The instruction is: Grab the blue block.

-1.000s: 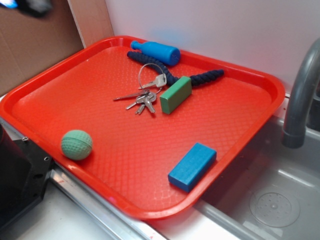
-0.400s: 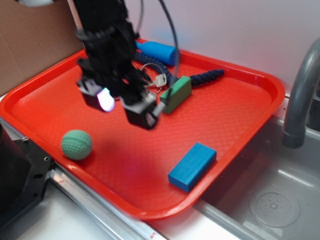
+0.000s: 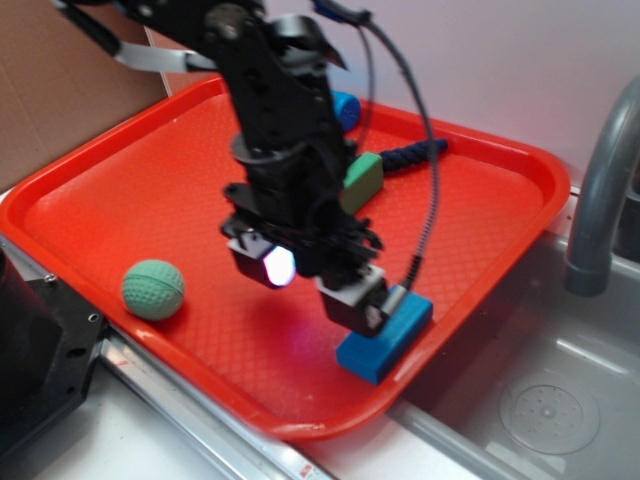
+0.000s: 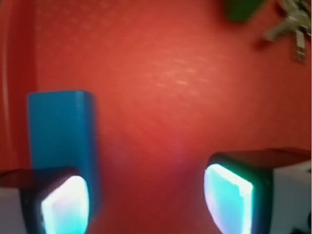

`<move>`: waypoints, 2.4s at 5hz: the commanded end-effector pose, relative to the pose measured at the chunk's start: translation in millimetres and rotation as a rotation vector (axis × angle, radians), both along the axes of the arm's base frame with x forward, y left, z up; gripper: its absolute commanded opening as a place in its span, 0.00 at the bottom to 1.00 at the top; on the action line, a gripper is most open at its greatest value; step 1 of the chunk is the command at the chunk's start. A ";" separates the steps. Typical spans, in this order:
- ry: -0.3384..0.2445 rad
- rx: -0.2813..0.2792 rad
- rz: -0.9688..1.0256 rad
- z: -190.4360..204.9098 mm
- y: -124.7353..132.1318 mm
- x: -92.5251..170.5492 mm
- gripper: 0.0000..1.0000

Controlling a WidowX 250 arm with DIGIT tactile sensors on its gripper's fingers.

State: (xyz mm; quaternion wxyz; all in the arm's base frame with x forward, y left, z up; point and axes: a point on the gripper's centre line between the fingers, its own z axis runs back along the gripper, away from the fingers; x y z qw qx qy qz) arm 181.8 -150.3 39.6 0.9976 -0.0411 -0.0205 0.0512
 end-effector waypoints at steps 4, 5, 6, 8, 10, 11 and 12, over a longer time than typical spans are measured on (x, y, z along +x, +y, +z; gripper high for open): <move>0.008 -0.021 -0.035 -17.5 -42.1 9.3 1.00; -0.004 0.019 -0.028 -21.8 -35.7 -1.4 1.00; 0.024 0.004 0.034 -33.4 2.1 -6.9 1.00; 0.043 0.035 0.050 -41.6 18.0 -8.1 1.00; 0.063 0.111 0.002 -55.1 -0.1 -11.5 0.00; 0.090 0.083 -0.030 -50.2 3.5 -10.5 0.00; 0.101 0.130 -0.075 -36.2 11.4 -8.7 0.00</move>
